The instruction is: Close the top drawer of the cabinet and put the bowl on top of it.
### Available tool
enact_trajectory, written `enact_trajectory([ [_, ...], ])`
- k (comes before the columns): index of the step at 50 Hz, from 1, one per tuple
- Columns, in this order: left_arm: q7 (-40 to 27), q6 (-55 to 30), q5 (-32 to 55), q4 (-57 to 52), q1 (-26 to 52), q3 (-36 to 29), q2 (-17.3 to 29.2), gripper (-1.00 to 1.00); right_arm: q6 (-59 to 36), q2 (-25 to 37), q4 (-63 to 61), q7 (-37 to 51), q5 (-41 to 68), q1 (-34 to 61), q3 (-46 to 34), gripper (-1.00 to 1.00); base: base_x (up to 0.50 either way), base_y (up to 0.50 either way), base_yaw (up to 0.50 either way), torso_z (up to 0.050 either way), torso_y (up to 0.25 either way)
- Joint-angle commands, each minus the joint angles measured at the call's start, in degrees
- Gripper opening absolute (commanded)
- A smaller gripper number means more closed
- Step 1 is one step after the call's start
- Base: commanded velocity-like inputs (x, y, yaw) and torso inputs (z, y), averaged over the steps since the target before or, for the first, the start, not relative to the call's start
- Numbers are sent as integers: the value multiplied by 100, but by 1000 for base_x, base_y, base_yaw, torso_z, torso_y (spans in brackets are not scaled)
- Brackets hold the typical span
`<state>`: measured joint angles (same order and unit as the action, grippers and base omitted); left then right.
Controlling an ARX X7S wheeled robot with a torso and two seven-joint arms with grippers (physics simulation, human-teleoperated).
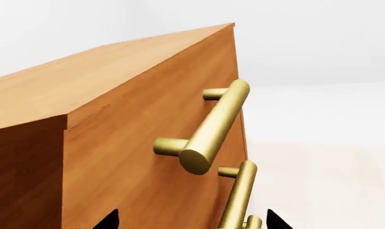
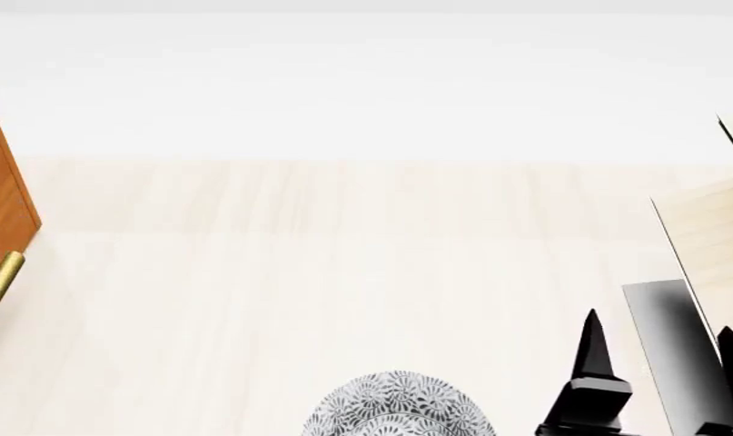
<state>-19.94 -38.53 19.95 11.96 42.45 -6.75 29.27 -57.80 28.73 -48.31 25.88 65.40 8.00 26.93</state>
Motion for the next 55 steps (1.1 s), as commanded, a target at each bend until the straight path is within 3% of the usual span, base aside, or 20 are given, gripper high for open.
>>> enact_trajectory([
  [1, -142, 127, -204, 564, 155, 137, 7, 100, 27, -20, 40, -6, -39, 12, -114, 100, 0, 0, 0, 0, 0],
  [13, -98, 189, -232, 401, 36, 60, 40, 100, 37, 11, 6, 36, -6, 6, -149, 100, 0, 0, 0, 0, 0],
  [31, -82, -1007, 614, -2420, -695, 65, 4, 100, -15, 90, -117, 258, 294, 45, -97, 100, 0, 0, 0, 0, 0],
  [55, -312, -1751, 1526, -5010, -1908, 399, 129, 100, 145, 21, -154, 151, 115, -101, -237, 100, 0, 0, 0, 0, 0],
])
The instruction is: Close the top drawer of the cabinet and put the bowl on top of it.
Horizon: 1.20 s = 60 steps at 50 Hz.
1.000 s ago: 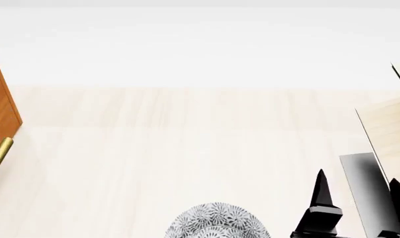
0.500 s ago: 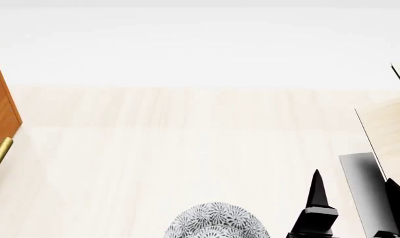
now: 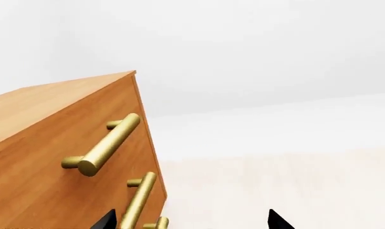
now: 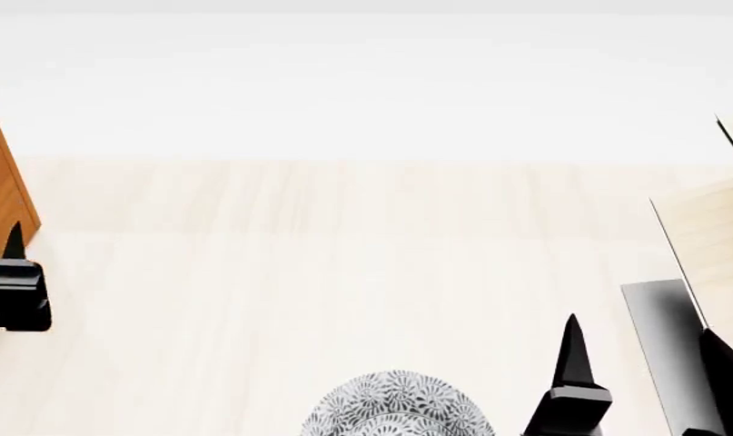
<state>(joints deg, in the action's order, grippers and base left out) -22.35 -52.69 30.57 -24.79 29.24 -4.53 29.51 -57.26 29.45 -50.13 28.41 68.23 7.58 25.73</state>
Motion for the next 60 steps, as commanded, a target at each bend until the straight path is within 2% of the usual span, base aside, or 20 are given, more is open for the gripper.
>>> enact_trajectory([
  [1, -55, -375, 532, -1493, -670, 171, 128, 100, 95, -46, 46, -114, -173, -58, -120, 100, 0, 0, 0, 0, 0],
  [7, -100, -519, 778, -1747, -708, 305, 83, 100, 214, -91, 93, -274, -366, -196, -165, 100, 0, 0, 0, 0, 0],
  [20, -63, -381, 673, -2171, -1024, 76, 249, 100, 374, -83, 159, -432, -489, -383, -89, 100, 0, 0, 0, 0, 0],
  [26, 15, -376, 804, -2206, -1068, 175, 303, 100, 396, -89, 166, -435, -516, -393, -130, 100, 0, 0, 0, 0, 0],
  [37, 157, -17, 590, -2408, -1326, 98, 527, 100, 420, -88, 132, -422, -545, -410, -206, 100, 0, 0, 0, 0, 0],
  [43, 7, -571, 1161, -2381, -1001, 393, 407, 100, 453, -64, 132, -442, -612, -434, -229, 100, 0, 0, 0, 0, 0],
  [45, 33, -529, 976, -2450, -957, 182, 528, 100, 454, -63, 138, -440, -598, -450, -227, 100, 0, 0, 0, 0, 0],
  [46, 175, -44, 349, -2495, -1006, -287, 780, 100, 447, -55, 116, -421, -549, -459, -197, 100, 0, 0, 0, 0, 0],
  [47, 240, -206, 366, -2538, -943, -451, 883, 100, 446, -53, 117, -411, -506, -459, -177, 100, 0, 0, 0, 0, 0],
  [48, 185, -419, 843, -2511, -887, -88, 675, 100, 483, -64, 116, -457, -566, -500, -188, 100, 0, 0, 0, 0, 0],
  [51, 267, -512, 1020, -2565, -739, -86, 678, 100, 456, -32, 99, -401, -474, -483, -146, 100, 0, 0, 0, 0, 0],
  [53, 332, -772, 1501, -2544, -530, 86, 590, 100, 472, -25, 101, -413, -476, -500, -133, 100, 0, 0, 0, 0, 0],
  [56, 192, -1031, 1657, -2559, -221, 108, 550, 100, 470, 7, 92, -394, -407, -513, -76, 100, 0, 0, 0, 0, 0],
  [60, -40, -1666, 2610, -2279, 240, 548, 252, 100, 501, 4, 99, -415, -439, -533, -85, 100, 0, 0, 0, 0, 0],
])
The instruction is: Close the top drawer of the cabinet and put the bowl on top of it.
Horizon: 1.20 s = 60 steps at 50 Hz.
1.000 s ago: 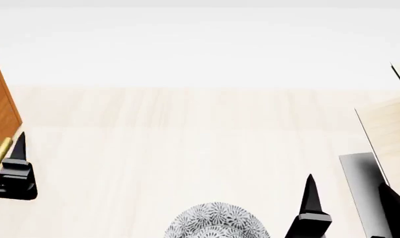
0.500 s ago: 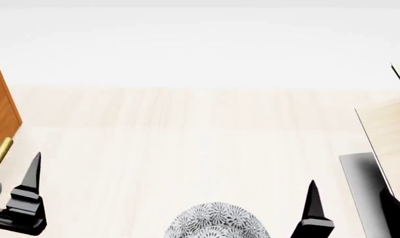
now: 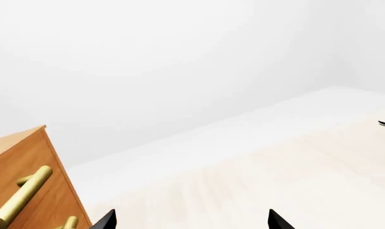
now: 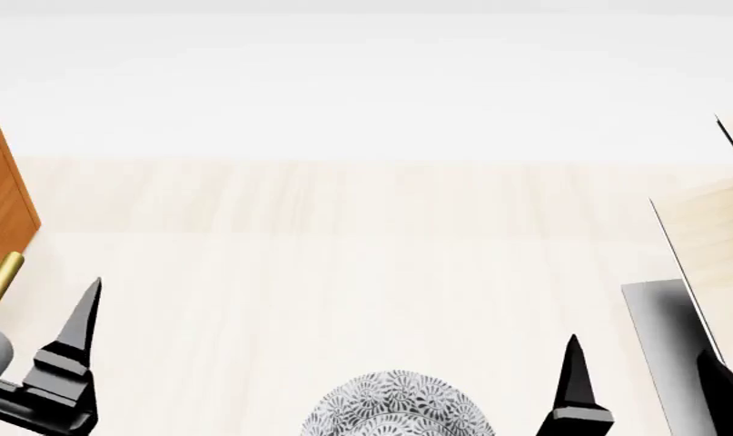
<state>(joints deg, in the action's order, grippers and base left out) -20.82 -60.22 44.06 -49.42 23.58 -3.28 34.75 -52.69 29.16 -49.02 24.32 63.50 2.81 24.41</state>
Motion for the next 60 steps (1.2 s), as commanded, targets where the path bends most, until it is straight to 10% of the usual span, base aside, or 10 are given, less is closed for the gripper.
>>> enact_trajectory([
  [1, -241, -990, 1369, 248, 897, 463, -321, 100, 50, 32, -13, -10, 31, -61, 45, 100, 0, 0, 0, 0, 0],
  [60, 788, -726, 390, 2848, 3603, -1965, -836, 100, 568, 5, 160, -536, -383, -628, 92, 100, 0, 0, 0, 0, 0],
])
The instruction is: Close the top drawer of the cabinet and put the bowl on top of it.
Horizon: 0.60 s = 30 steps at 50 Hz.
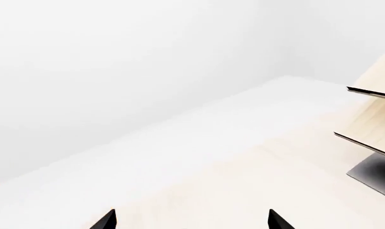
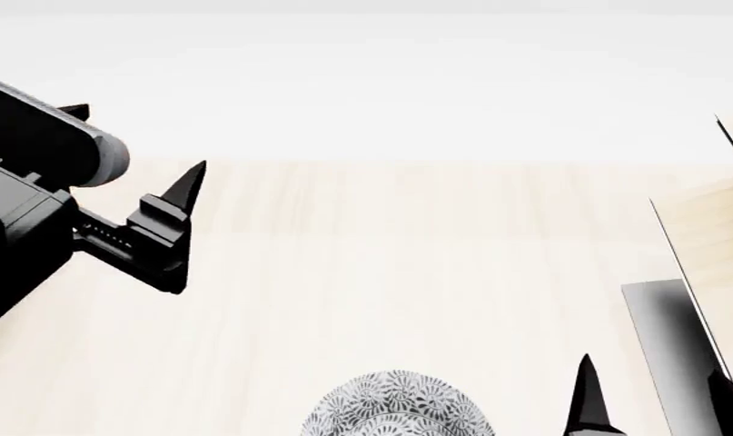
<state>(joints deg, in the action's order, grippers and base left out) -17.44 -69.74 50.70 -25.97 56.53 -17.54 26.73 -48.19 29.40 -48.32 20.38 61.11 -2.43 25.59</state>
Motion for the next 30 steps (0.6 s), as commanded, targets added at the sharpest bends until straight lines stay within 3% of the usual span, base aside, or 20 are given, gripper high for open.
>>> enact_trajectory([
  [1, 546, 234, -215, 525, 317, -548, -44, 100, 119, -12, 95, -144, -148, -107, -24, 100, 0, 0, 0, 0, 0],
  [14, 1270, 483, -384, 1275, 469, -1185, -181, 100, 41, 97, 80, -22, 24, -26, 14, 100, 0, 0, 0, 0, 0],
  [30, 1609, 629, -276, 2027, 368, -1231, -398, 100, 48, 90, 184, -9, -114, 87, -218, 100, 0, 0, 0, 0, 0],
])
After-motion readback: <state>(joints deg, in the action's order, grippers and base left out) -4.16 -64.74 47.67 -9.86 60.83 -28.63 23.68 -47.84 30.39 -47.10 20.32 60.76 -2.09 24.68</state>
